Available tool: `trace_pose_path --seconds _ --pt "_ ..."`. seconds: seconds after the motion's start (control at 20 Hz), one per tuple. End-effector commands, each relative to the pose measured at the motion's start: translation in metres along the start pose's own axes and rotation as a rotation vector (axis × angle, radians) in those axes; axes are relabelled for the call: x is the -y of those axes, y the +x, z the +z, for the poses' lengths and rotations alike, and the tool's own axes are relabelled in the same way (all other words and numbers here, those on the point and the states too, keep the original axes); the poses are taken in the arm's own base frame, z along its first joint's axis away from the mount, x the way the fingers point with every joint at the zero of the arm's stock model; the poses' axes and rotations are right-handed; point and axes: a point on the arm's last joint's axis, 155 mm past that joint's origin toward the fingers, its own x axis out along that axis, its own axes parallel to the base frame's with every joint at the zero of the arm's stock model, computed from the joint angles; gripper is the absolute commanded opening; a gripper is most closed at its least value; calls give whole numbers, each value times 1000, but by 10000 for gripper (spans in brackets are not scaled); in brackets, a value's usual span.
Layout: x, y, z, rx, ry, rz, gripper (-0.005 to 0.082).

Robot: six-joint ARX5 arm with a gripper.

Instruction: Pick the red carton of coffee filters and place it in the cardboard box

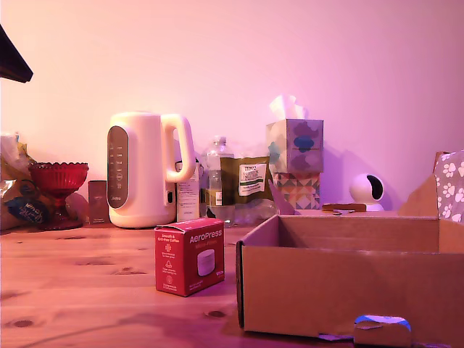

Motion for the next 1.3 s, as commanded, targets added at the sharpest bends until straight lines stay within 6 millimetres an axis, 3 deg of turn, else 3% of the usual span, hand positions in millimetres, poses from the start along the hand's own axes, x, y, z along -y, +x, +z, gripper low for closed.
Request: trace_pose_path --seconds 0.0,0.4,0.55,0.8,1.05,1.25 --pt "-2 2 -1 14 -1 7 -24" --pt "6 2 0 15 2 -35 -24" --pt "13 9 14 65 51 -70 -24" --pt "30 41 24 100 111 -165 -24" --pt "53 79 2 35 131 -255 -24" --pt "65 86 -4 78 111 -257 -24"
